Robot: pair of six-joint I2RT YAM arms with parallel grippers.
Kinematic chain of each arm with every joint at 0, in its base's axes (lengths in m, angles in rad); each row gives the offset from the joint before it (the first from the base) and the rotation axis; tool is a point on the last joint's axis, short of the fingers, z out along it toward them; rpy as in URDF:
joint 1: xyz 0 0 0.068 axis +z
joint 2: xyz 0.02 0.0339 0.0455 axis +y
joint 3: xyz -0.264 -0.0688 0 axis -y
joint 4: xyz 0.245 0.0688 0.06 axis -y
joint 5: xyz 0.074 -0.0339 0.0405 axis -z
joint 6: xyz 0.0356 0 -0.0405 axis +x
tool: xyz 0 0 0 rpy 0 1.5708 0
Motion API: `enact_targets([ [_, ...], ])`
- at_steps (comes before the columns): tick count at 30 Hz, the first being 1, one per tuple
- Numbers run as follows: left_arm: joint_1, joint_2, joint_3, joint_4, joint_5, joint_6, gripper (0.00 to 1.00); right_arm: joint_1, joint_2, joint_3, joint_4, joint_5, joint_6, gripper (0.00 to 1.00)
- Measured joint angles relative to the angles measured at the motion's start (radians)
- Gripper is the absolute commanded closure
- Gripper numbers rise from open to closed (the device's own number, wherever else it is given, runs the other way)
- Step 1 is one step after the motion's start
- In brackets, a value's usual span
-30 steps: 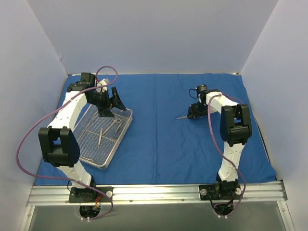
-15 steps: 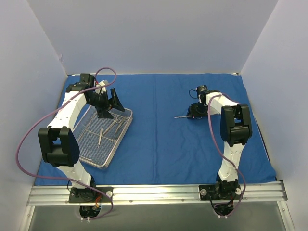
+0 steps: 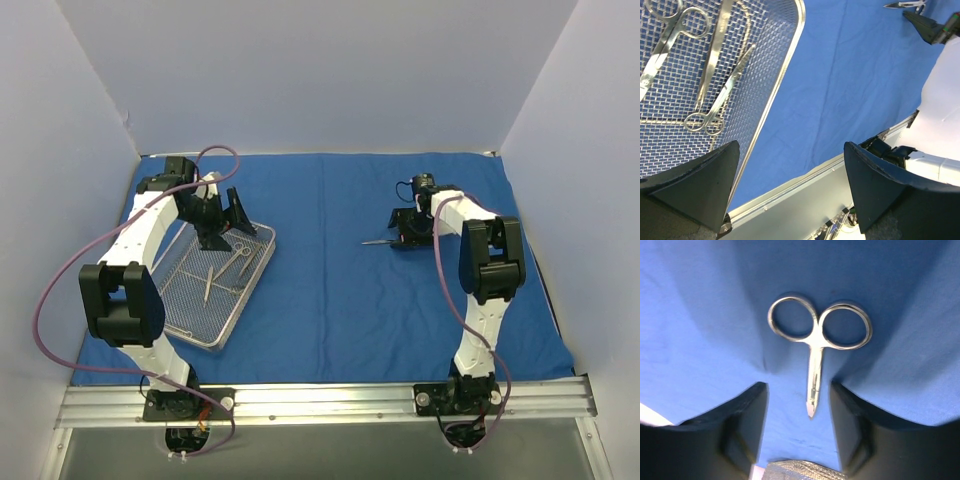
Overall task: Open and lay out the surgical kit
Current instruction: Adjust the medical item in the surgical kit, then pick up the medical item from the container.
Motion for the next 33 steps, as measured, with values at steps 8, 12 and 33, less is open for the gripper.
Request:
enact_targets([
  [8,0.002,0.007,-0.006,-0.038,-0.099,-0.043,0.01,0.023,-0.018,0.12,-0.061,0.006,-0.271,0.37],
  [12,0.001,0.036,-0.006,-0.06,-0.157,-0.054,0.34,0.053,-0.038,0.225,-0.066,-0.058,-0.605,0.37],
  [33,-0.166,0.325,0.245,-0.162,-0.598,0.323,0.5,0.011,-0.433,-0.138,0.019,-0.31,-1.053,0.37],
])
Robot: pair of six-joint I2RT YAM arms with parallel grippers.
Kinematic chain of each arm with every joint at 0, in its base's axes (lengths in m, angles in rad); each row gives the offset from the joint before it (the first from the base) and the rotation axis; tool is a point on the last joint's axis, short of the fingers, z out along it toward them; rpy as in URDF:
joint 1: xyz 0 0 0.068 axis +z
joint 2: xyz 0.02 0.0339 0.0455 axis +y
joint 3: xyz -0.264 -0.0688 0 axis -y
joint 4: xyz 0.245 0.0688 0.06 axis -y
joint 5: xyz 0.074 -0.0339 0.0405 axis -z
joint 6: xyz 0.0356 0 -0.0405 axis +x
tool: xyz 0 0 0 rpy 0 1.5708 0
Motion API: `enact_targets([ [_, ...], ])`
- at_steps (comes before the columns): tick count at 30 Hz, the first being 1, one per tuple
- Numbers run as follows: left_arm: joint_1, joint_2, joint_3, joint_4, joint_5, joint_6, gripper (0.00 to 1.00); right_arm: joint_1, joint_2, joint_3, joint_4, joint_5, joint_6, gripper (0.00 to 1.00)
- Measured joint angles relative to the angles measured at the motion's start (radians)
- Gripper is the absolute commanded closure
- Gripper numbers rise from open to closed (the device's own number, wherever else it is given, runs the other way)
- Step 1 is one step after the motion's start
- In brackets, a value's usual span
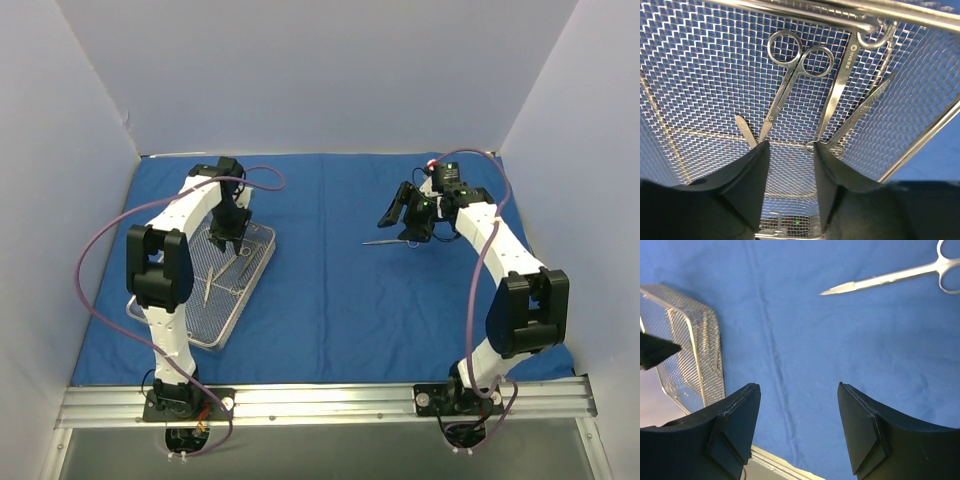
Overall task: Open and lay out the surgical kit
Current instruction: Pick up the medical item from the container.
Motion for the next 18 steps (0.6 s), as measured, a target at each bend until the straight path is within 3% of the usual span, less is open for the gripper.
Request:
enact_targets([
  [2,-0.006,0.0,-0.015,0.004,-0.003,0.038,0.38,-0.002,-0.023,-0.002,0.011,-0.008,-0.016,0.36],
  [3,-0.006,0.0,-0.021,0.006,-0.005,0.053,0.37,-0.002,-0.039,-0.008,0.019,-0.009,-0.023,0.36],
  [7,-0.002,-0.001,-0.054,0.026,-0.02,0.094,0.39,-0.005,-0.133,-0.066,0.063,-0.027,-0.028,0.36],
  [12,-0.004,-0.002,-0.091,0.063,-0.041,0.149,0.56,-0.003,-0.21,-0.111,0.077,-0.043,-0.031,0.36],
  [15,-0.002,-0.002,-0.117,0.085,-0.047,0.177,0.55,0.004,-0.224,-0.122,0.081,-0.044,-0.039,0.36],
  [18,0.008,-0.005,-0.158,0.122,-0.037,0.214,0.47,0.015,-0.227,-0.126,0.082,-0.041,-0.052,0.36],
])
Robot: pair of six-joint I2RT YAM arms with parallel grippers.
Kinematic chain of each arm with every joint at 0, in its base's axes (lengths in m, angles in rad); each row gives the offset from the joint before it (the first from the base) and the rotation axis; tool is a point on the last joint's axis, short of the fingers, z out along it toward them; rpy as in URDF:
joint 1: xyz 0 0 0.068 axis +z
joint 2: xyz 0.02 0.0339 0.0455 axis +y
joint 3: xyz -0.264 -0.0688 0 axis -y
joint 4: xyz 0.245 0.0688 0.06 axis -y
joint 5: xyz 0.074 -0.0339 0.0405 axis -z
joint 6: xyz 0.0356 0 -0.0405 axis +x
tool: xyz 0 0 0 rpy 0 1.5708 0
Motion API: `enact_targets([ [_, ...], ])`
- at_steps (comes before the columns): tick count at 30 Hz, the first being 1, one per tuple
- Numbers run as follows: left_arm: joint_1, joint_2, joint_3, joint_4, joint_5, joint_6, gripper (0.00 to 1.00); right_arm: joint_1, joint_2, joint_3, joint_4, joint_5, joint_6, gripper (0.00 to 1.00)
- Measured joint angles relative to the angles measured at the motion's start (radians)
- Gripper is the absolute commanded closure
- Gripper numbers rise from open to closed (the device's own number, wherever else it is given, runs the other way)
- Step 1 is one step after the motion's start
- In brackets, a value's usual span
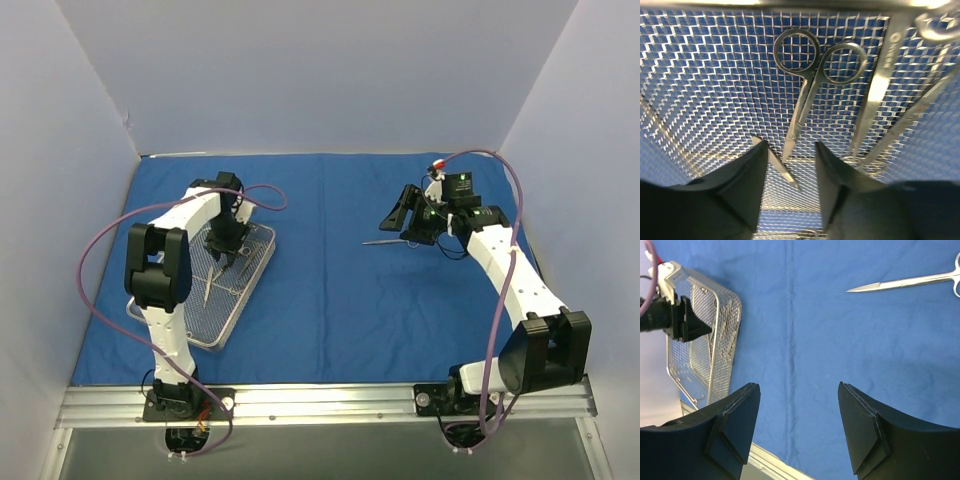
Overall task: Open and lay out the surgical kit
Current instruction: Pick up the medical item from the container.
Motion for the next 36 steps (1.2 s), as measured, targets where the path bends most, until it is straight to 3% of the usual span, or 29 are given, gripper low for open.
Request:
enact_targets([
  [2,0.008,0.0,-0.024,0.018,0.006,0.019,0.36,0.011,-0.005,-0.005,0.0,0.004,-0.008,0.36],
  [10,0.016,0.004,-0.053,0.087,0.006,0.075,0.35,0.056,-0.025,-0.01,0.0,0.011,-0.03,0.36],
  [15,0.016,0.027,-0.051,0.098,0.021,0.089,0.55,0.056,-0.047,-0.01,-0.012,0.041,-0.041,0.36],
  [21,0.013,0.035,-0.051,0.095,0.029,0.076,0.59,0.056,-0.067,-0.009,-0.024,0.07,-0.056,0.36],
  [29,0.043,0.061,-0.015,0.063,0.076,0.064,0.8,0.057,-0.067,-0.009,-0.031,0.08,-0.058,0.36],
  [33,0.055,0.061,-0.015,0.063,0.095,0.054,0.98,0.057,-0.067,-0.009,-0.031,0.086,-0.058,0.36],
  [36,0.056,0.055,-0.021,0.068,0.094,0.035,0.98,0.06,-0.067,-0.009,-0.031,0.086,-0.058,0.36],
])
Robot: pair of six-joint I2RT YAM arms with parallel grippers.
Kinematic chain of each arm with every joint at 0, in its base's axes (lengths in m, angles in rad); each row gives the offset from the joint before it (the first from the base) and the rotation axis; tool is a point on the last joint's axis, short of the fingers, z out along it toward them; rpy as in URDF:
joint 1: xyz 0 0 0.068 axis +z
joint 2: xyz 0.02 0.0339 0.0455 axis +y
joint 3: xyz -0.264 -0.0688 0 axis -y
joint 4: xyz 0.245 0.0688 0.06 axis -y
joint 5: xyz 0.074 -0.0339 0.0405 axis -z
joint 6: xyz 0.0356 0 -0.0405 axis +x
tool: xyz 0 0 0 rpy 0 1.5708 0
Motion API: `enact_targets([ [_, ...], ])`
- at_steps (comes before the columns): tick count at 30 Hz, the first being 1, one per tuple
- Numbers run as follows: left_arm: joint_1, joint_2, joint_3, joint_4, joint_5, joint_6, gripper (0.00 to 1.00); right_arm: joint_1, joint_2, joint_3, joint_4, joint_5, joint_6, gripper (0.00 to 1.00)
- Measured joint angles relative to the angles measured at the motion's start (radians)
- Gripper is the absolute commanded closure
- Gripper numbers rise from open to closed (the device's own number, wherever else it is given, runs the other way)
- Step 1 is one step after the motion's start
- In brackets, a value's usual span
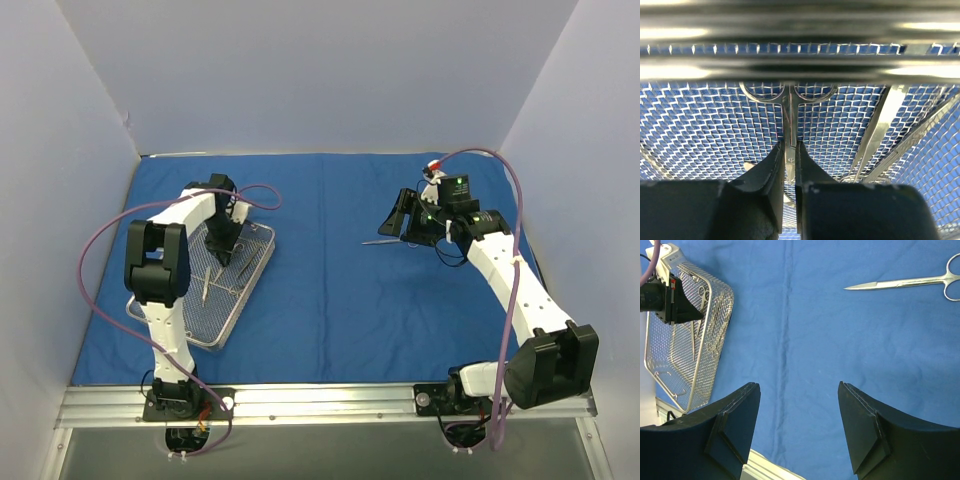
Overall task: Open and lay out the surgical kit
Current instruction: Pick up the medical item from the container, then place the medical item in the surgical kit.
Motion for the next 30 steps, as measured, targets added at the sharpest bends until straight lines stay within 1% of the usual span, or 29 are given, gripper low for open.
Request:
enact_targets([
  [8,0.0,-0.055,-0.056,0.02,-0.069,-0.125,0.98,0.001,0.005,0.003,0.002,-0.001,0.005,0.37],
  [14,0.013,-0.089,-0.061,-0.047,-0.132,-0.218,0.98,0.001,0.054,0.039,0.012,0.0,0.029,0.37],
  [18,0.014,-0.135,-0.029,-0.108,-0.14,-0.267,0.98,0.005,0.103,0.058,0.019,-0.004,0.04,0.38],
  [21,0.013,-0.185,0.008,-0.123,-0.107,-0.303,0.98,0.015,0.149,0.088,0.016,-0.019,0.04,0.39],
  [25,-0.014,-0.284,0.051,-0.12,-0.004,-0.366,0.98,0.056,0.229,0.177,0.028,-0.061,0.049,0.35],
  [30,-0.137,-0.332,0.149,-0.111,0.129,-0.445,0.98,0.131,0.323,0.286,0.108,-0.137,0.112,0.29],
])
